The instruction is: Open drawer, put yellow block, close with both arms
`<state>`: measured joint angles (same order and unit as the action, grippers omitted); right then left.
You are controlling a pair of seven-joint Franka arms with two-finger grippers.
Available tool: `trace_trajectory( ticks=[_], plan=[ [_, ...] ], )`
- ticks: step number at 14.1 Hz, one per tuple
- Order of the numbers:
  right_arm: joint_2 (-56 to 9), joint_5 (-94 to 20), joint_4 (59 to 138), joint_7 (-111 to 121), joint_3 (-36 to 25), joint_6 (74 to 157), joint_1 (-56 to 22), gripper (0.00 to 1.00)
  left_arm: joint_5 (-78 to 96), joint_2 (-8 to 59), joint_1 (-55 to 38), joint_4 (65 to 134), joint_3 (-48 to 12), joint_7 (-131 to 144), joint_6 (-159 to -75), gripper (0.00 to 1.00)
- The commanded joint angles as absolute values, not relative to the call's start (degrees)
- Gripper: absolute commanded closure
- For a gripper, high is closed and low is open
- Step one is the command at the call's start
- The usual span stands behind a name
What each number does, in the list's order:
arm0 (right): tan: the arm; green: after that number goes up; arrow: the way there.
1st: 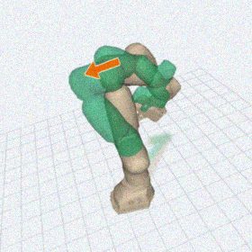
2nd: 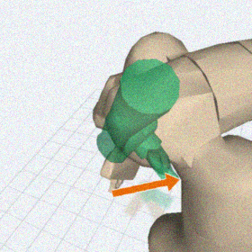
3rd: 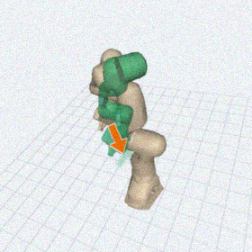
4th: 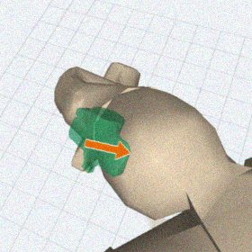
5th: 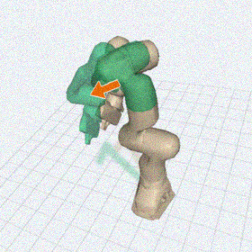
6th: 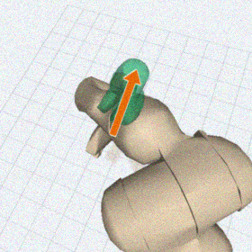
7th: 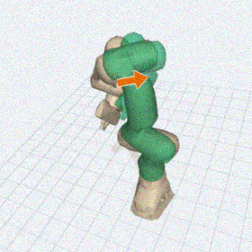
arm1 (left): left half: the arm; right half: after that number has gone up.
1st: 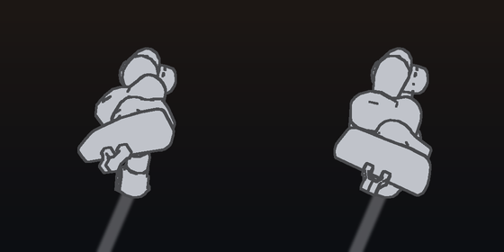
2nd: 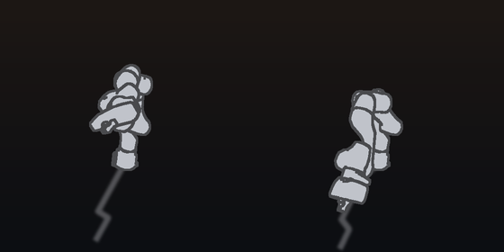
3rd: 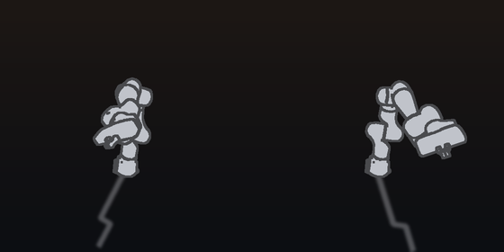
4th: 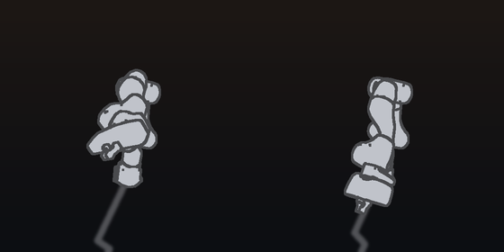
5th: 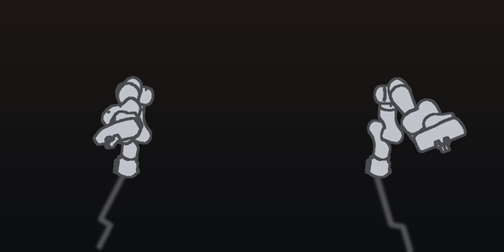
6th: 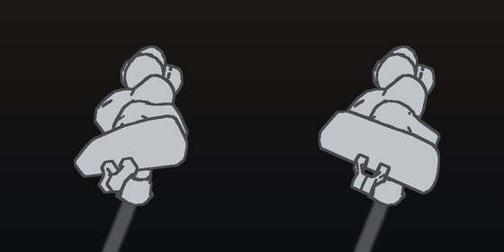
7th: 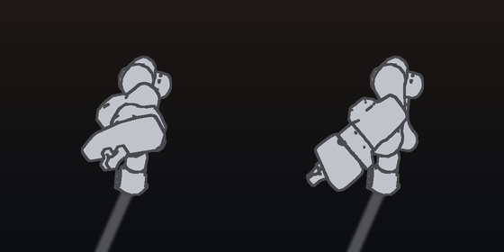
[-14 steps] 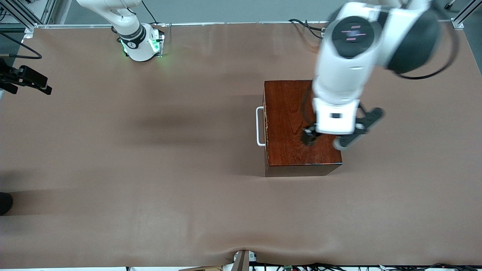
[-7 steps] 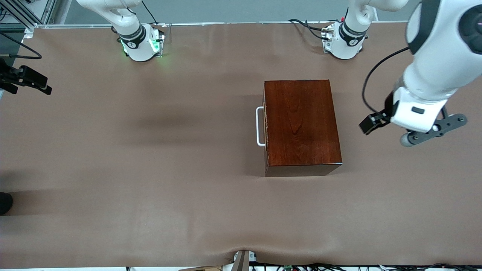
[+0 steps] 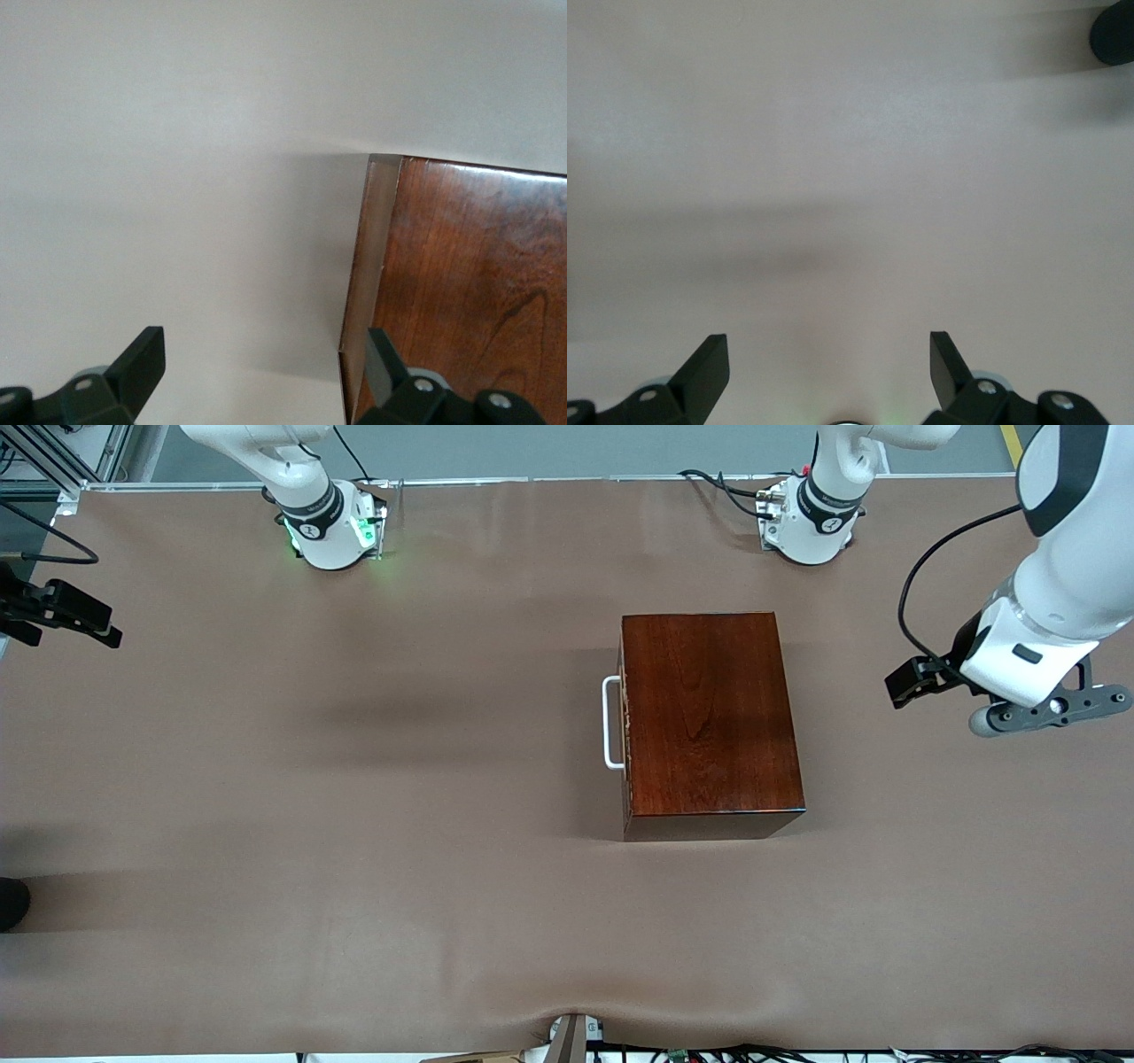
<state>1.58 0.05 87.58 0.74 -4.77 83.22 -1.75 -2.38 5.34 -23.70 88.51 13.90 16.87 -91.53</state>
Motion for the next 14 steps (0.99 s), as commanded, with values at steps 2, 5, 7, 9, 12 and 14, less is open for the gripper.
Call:
trace_trajectory(
  ticks=[2, 5, 7, 9, 12, 14],
  plan=[
    [0.97, 0.35, 86.22, 0.79, -3.96, 82.44, -0.62, 0.0, -1.76, 2.29, -23.38, 90.26, 13.45, 14.24, -92.37, 0.0],
    [0.97, 0.35, 86.22, 0.79, -3.96, 82.44, -0.62, 0.0, -1.76, 1.67, -23.2, 89.39, 13.53, 14.15, -91.85, 0.0],
    [0.97, 0.35, 86.22, 0.79, -3.96, 82.44, -0.62, 0.0, -1.76, 1.67, -23.03, 89.12, 13.62, 14.06, -91.85, 0.0],
    [0.97, 0.26, 86.22, 0.79, -3.96, 82.44, -0.62, 0.0, -1.76, 1.76, -22.77, 88.42, 13.8, 11.36, -91.85, 0.0],
    [0.97, 0.26, 86.22, 0.79, -3.96, 82.44, -0.62, 0.0, -1.67, 1.67, -20.84, 88.33, 13.62, 7.57, -91.32, 0.0],
    [0.97, 0.26, 86.22, 0.79, -3.96, 82.44, -0.62, 0.0, -1.67, 1.58, -19.52, 88.5, 13.1, 5.9, -89.74, 0.0]
  ],
)
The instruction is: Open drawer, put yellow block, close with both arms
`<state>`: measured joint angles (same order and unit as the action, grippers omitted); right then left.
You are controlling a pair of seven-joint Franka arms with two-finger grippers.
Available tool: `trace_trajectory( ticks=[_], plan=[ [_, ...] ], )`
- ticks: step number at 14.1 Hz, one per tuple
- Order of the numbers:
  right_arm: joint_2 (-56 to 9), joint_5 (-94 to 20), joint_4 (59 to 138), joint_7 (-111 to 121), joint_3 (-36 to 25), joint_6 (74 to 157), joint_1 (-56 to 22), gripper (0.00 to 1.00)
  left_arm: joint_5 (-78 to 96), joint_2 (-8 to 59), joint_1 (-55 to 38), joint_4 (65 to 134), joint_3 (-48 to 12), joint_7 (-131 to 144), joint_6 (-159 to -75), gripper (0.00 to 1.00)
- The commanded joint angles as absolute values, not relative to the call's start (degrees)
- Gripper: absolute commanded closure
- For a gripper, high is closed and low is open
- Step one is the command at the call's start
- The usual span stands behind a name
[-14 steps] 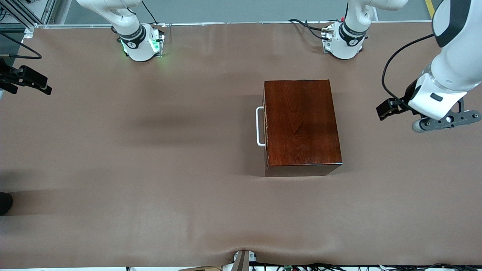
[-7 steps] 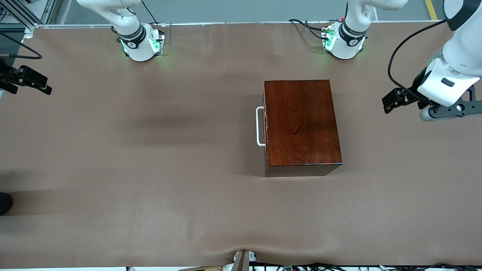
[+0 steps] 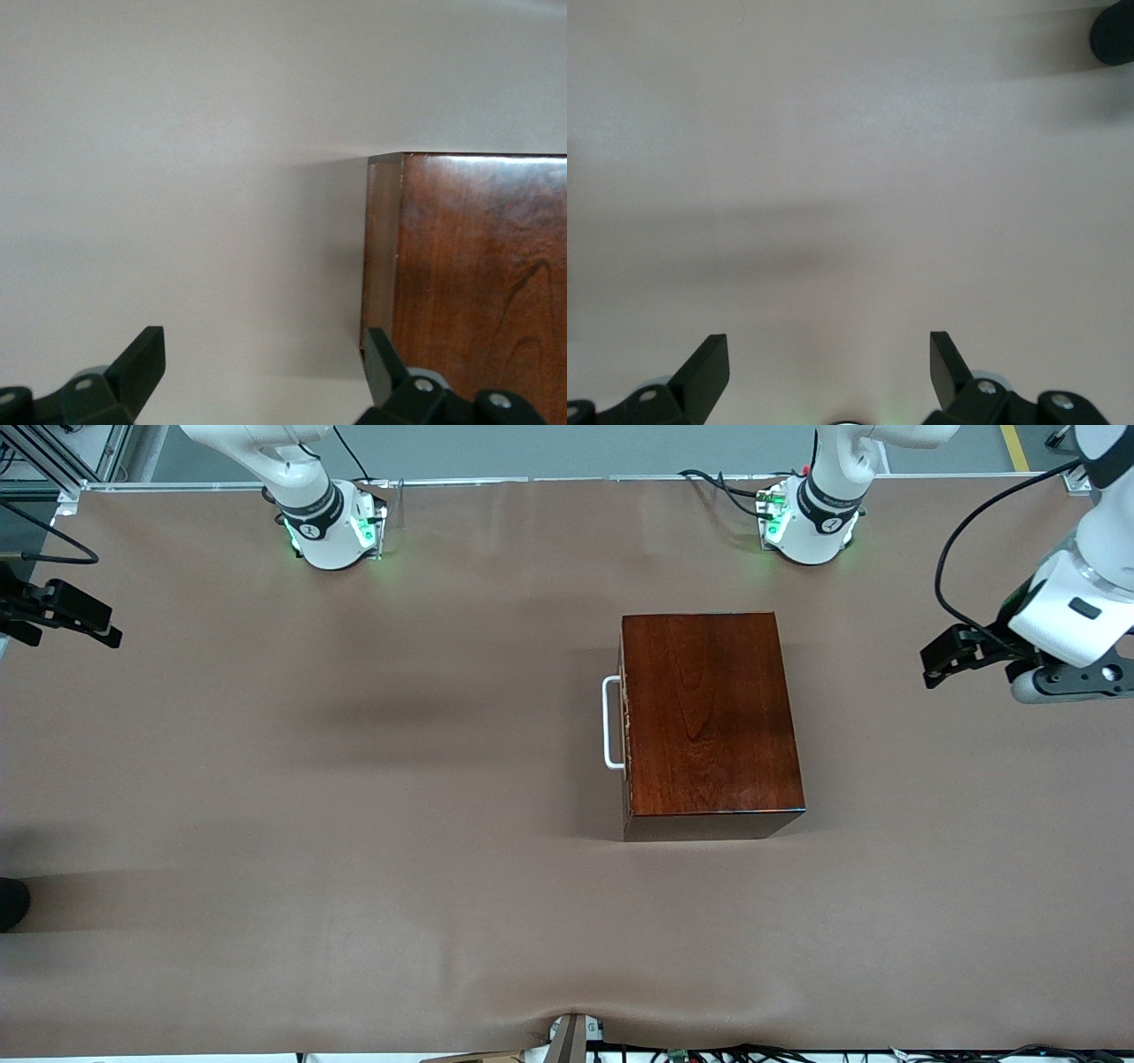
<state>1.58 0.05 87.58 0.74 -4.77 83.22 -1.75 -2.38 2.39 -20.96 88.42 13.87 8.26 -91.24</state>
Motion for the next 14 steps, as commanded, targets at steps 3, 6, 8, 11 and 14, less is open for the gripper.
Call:
trace_trajectory(
  ticks=[3, 6, 8, 11, 14],
  plan=[
    [0.97, 0.26, 86.22, 0.79, -3.96, 82.44, -0.62, 0.0, -1.58, 0.62, -15.67, 88.94, 9.61, 2.55, -89.3, 0.0],
    [0.97, 0.18, 86.22, 0.79, -3.96, 82.44, -0.61, 0.0, -1.76, 0.53, -8.45, 88.94, 2.04, 2.46, -89.3, 0.0],
    [0.97, 0.18, 86.31, 0.79, -3.96, 82.35, -0.62, 0.0, -2.02, 0.62, -4.77, 89.03, -2.09, 2.46, -89.3, 0.0],
    [0.97, 0.18, 86.31, 0.7, -3.96, 82.35, -0.61, 0.0, -2.37, 0.62, 0.78, 89.03, -8.24, 2.46, -89.3, 0.0],
    [0.97, 0.18, 86.31, 0.7, -3.96, 82.44, -0.62, 0.0, -2.46, 0.62, 4.91, 89.03, -12.55, 2.46, -89.12, 0.0]
  ],
)
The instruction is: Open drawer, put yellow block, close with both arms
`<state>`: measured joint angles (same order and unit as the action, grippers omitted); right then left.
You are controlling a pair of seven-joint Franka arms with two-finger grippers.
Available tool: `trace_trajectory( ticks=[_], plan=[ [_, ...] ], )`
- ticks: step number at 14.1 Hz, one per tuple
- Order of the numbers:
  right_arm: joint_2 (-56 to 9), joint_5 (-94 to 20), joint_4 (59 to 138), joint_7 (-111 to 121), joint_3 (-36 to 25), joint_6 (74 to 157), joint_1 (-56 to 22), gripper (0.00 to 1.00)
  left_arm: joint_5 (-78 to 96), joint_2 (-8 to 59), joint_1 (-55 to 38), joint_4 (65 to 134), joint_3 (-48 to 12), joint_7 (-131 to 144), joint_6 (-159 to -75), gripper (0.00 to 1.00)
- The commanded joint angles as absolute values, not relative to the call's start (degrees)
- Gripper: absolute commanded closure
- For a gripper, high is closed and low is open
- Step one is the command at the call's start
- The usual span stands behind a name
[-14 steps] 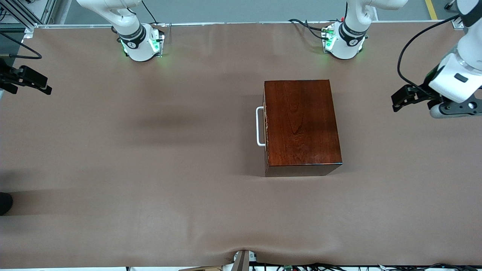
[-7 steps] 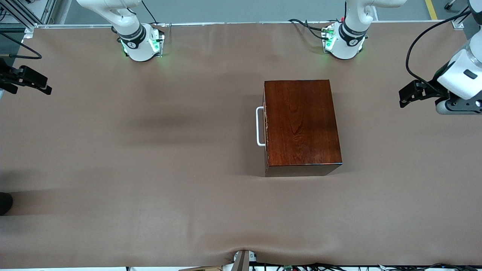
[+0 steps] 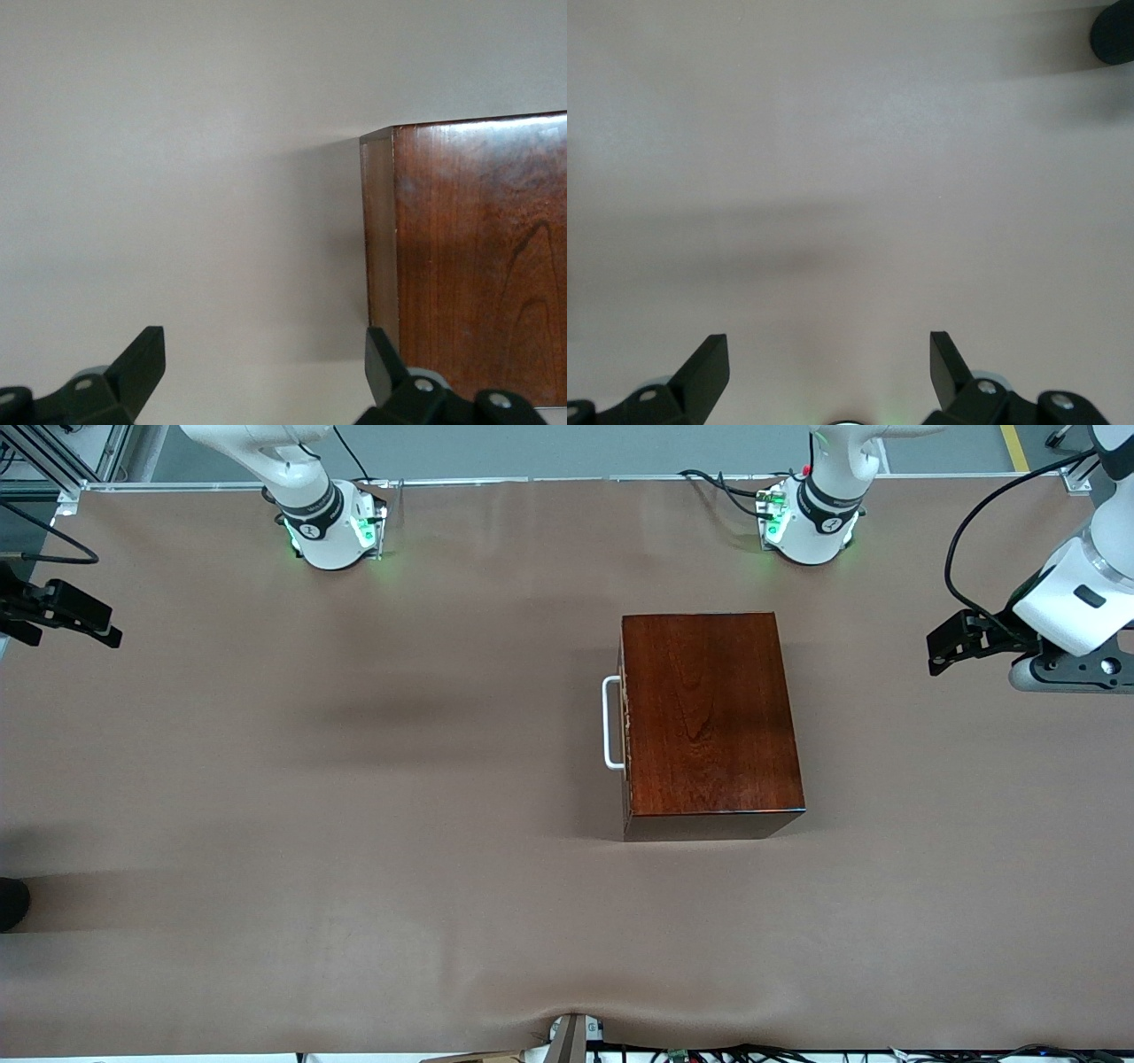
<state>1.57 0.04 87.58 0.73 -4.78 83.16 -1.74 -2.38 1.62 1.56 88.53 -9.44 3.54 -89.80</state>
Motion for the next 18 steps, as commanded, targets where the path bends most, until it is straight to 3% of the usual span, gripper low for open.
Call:
trace_trajectory(
  ticks=[1, 18],
  plan=[
    [0.97, 0.18, 86.31, 0.7, -3.96, 82.35, -0.62, 0.0, -2.37, 0.7, 5.1, 88.77, -12.83, 2.46, -88.43, 0.0],
    [0.97, 0.09, 86.31, 0.79, -3.96, 82.35, -0.53, 0.0, -1.58, 0.7, 5.19, 85.7, -12.57, 3.52, -85.61, 0.0]
  ],
)
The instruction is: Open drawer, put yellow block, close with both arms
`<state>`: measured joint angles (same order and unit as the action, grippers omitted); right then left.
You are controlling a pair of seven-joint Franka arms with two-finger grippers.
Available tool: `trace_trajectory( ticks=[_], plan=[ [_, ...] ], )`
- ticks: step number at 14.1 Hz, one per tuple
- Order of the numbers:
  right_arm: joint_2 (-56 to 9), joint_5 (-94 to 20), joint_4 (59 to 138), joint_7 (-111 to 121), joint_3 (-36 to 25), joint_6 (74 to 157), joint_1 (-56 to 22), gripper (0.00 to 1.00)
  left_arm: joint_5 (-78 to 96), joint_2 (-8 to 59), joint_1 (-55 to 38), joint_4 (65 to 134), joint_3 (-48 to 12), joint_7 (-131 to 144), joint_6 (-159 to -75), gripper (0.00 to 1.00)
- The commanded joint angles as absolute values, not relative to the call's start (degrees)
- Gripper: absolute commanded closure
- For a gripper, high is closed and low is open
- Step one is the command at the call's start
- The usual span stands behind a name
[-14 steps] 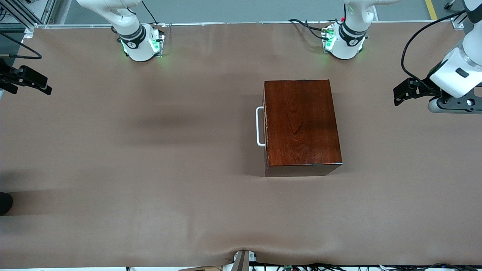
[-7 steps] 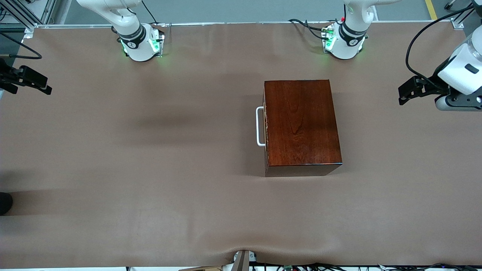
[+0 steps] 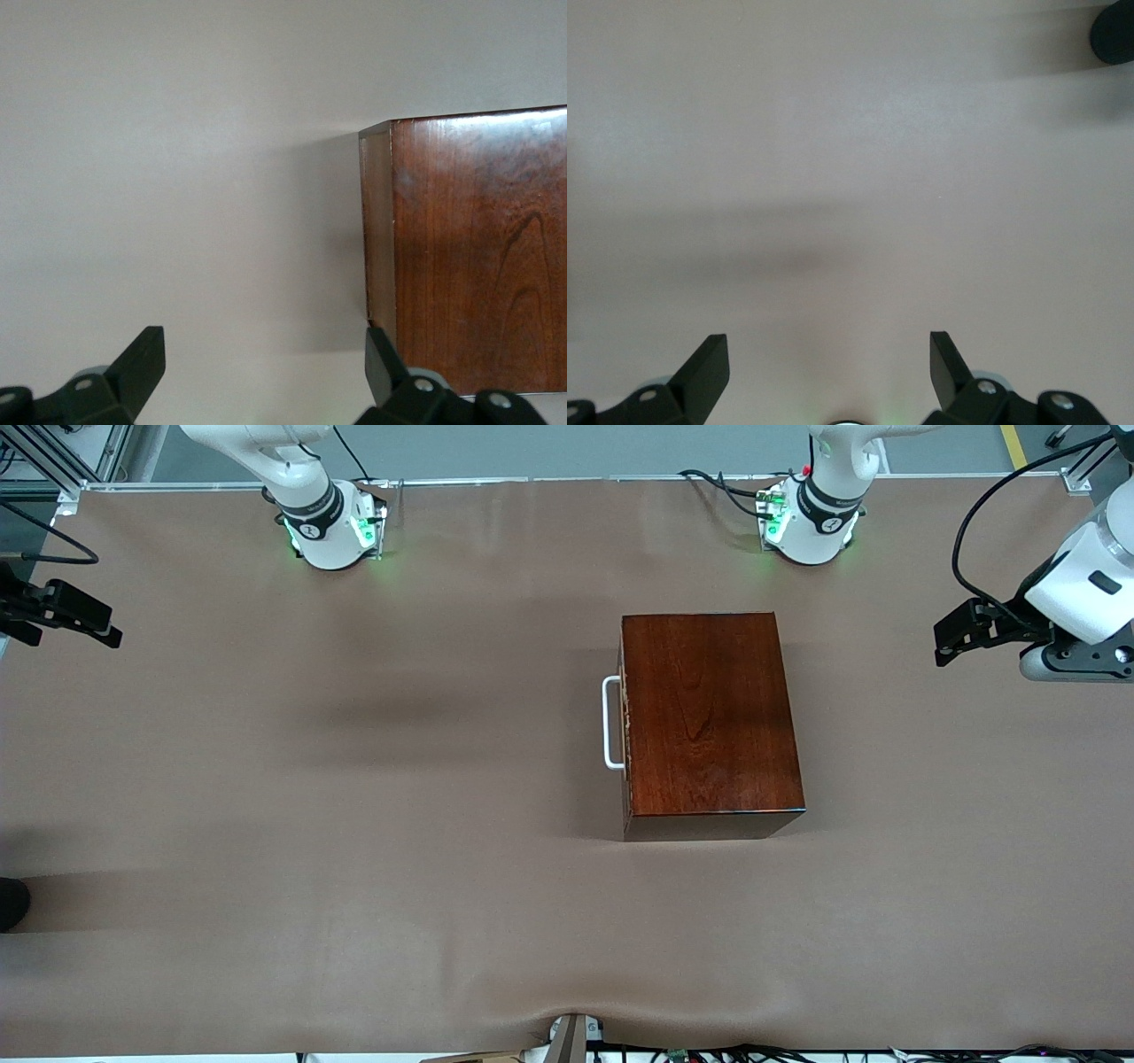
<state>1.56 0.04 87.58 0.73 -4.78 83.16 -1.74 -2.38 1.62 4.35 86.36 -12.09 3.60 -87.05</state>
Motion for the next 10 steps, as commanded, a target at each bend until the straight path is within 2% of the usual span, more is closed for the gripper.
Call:
trace_trajectory(
  ticks=[1, 10],
  plan=[
    [0.97, 0.17, 86.31, 0.7, -3.96, 82.35, -0.53, 0.0, -1.67, 0.79, 5.19, 85.26, -12.48, 3.6, -85.0, 0.0],
    [0.97, 0.09, 86.31, 0.7, -3.96, 82.35, -0.53, 0.0, -2.11, 0.88, 5.19, 85.17, -12.48, 5.54, -84.38, 0.0]
  ],
)
